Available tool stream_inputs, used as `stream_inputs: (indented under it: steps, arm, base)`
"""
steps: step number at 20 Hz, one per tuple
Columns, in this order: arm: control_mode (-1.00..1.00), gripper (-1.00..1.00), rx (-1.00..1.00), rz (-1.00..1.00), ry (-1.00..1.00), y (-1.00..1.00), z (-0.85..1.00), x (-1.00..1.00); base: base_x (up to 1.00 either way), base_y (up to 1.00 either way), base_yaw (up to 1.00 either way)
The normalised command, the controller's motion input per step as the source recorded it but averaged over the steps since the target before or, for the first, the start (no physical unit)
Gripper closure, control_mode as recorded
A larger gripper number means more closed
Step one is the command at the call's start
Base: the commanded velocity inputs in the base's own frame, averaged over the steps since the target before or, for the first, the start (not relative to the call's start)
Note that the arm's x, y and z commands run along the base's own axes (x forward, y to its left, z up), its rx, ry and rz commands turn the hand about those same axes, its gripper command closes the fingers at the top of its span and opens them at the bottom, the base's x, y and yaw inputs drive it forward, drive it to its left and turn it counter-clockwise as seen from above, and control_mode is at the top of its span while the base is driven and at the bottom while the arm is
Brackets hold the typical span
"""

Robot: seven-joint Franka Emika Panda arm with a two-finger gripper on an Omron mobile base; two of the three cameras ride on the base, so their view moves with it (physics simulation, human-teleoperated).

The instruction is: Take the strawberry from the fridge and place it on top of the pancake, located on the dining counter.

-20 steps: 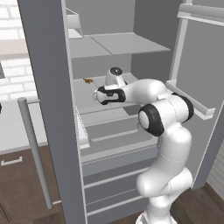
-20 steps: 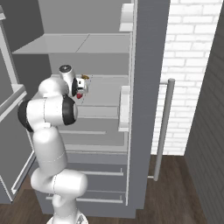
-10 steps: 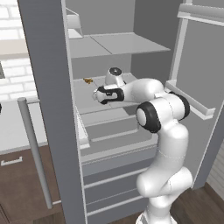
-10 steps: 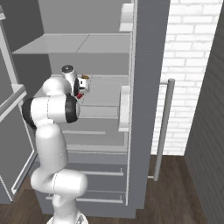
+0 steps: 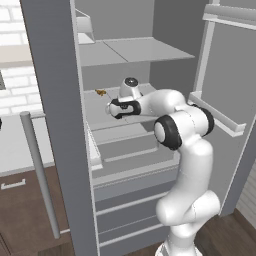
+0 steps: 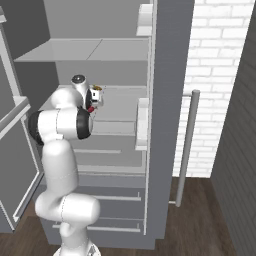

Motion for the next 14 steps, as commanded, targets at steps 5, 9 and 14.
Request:
stream_inputs:
  steps: [5, 9, 14]
  arm:
    - [-1.00, -1.00, 0.00, 0.00, 0.00, 0.00, -0.09, 0.18]
    - [-1.00, -1.00, 0.00, 0.00, 0.00, 0.00, -0.11, 0.31]
    - [-1.00, -1.00, 0.00, 0.00, 0.00, 0.00, -0.09, 0.28]
  base:
    - [0.00, 0.00, 0.00]
    - [0.00, 0.00, 0.00]
    - [0.00, 0.00, 0.00]
